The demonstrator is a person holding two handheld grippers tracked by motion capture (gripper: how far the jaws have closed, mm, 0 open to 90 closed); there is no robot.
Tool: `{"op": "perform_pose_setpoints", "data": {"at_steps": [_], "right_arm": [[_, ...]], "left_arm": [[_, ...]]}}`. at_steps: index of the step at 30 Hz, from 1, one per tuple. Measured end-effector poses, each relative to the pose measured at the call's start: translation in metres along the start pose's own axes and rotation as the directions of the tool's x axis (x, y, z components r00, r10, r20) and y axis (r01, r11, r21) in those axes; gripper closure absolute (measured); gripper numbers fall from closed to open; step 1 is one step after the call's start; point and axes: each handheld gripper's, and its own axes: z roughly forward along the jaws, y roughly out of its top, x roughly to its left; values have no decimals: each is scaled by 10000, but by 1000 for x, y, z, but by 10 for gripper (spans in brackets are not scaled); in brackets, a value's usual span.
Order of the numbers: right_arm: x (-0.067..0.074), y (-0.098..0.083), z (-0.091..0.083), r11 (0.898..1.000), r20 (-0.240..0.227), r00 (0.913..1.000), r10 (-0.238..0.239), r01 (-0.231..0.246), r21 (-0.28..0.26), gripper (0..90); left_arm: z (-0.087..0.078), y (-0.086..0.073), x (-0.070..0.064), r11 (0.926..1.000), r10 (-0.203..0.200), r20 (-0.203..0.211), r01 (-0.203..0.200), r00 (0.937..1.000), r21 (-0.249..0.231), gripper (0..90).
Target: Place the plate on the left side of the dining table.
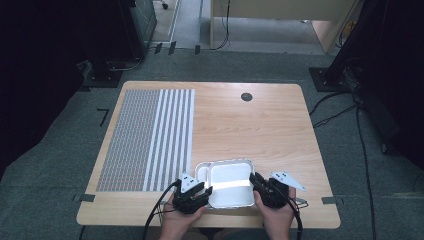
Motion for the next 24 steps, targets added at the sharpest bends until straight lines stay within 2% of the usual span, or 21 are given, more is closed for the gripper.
{"op": "perform_pose_setpoints", "data": {"at_steps": [1,2,3,4,7,10,11,13,14,24], "right_arm": [[0,0,0,10000,0,10000,0,0,0,780],[2,0,2,9995,180,9993,-325,324,55,803],[2,0,2,9995,180,9993,-325,324,55,803],[4,-1,3,9985,400,9978,-531,525,153,830],[6,-2,5,9974,539,9962,-681,666,293,845],[7,-2,6,9974,535,9966,-632,612,388,853],[6,-1,8,9980,448,9983,-379,355,524,861],[5,-1,8,9982,419,9986,-320,298,521,863],[5,-1,8,9985,381,9992,-103,83,542,869],[5,0,5,9989,407,9989,245,-261,383,887]], "left_arm": [[0,0,0,10000,0,0,0,10000,0,656],[2,0,-1,9999,-70,-71,71,10000,154,663],[2,0,-1,9999,-70,-71,71,10000,154,668],[2,-1,0,9997,-152,-128,154,9998,170,672],[3,0,0,9996,-219,-135,222,9997,201,696],[3,0,-1,9996,-202,-142,205,9997,215,708],[3,1,-2,9996,-162,-217,167,9996,227,716],[3,1,-2,9995,-190,-216,195,9996,236,722],[3,1,-2,9994,-213,-232,219,9995,272,724],[-2,5,-9,9996,-147,-584,161,9982,235,741]]}}
